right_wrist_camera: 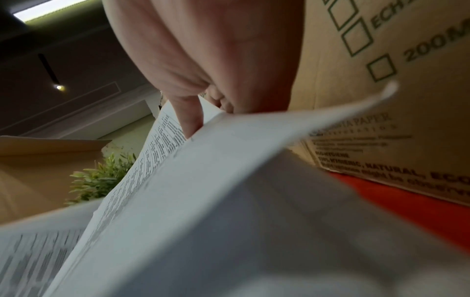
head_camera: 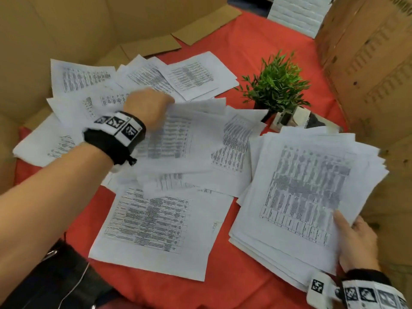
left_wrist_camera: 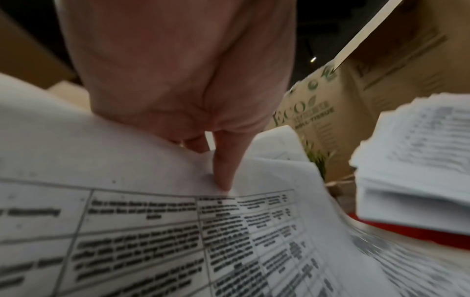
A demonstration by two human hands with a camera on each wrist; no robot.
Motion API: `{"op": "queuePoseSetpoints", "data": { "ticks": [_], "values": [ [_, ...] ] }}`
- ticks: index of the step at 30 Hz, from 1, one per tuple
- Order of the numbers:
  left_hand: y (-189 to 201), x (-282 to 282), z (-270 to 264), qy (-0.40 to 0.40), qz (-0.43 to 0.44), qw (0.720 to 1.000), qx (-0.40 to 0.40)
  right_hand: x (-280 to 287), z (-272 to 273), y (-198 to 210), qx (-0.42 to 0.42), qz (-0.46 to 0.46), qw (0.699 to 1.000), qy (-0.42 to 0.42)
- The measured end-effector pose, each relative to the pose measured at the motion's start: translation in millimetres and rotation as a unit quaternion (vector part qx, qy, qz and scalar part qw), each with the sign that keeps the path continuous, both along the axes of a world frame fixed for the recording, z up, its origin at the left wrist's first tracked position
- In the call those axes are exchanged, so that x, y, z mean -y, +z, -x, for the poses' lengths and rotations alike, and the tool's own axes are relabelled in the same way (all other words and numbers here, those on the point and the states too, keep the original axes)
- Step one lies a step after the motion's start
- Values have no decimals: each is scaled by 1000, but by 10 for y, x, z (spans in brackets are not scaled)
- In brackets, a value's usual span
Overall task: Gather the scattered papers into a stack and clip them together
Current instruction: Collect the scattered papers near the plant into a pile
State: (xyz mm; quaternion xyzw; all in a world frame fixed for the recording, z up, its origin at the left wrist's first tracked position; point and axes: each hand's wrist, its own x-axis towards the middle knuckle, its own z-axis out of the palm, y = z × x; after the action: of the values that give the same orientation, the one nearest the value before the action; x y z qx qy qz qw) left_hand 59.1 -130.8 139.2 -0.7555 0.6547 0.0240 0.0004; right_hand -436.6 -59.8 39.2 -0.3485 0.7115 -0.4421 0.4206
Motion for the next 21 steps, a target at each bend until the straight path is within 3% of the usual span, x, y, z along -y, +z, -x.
{"op": "queuePoseSetpoints", "data": {
  "ticks": [6, 10, 14, 17, 19, 21],
  "values": [
    [706, 147, 203, -101, 90, 981, 141, -18, -107, -315, -51, -71, 995, 57],
    [1113, 220, 208, -173, 138, 960, 171, -48, -52, -451, -60, -109, 992, 30],
    [1462, 319, 409, -277, 109, 941, 159, -28, -31, -523, -90, -155, 982, 65],
    [1569, 315, 728, -333, 93, 921, 179, 16, -190, -377, -222, -170, 956, 92],
    [1507, 334, 920, -357, 98, 903, 219, 35, -409, -36, -329, -103, 934, 93],
    [1367, 382, 1159, -398, 93, 879, 243, 112, -688, 480, -270, 31, 956, 105]
  ]
}}
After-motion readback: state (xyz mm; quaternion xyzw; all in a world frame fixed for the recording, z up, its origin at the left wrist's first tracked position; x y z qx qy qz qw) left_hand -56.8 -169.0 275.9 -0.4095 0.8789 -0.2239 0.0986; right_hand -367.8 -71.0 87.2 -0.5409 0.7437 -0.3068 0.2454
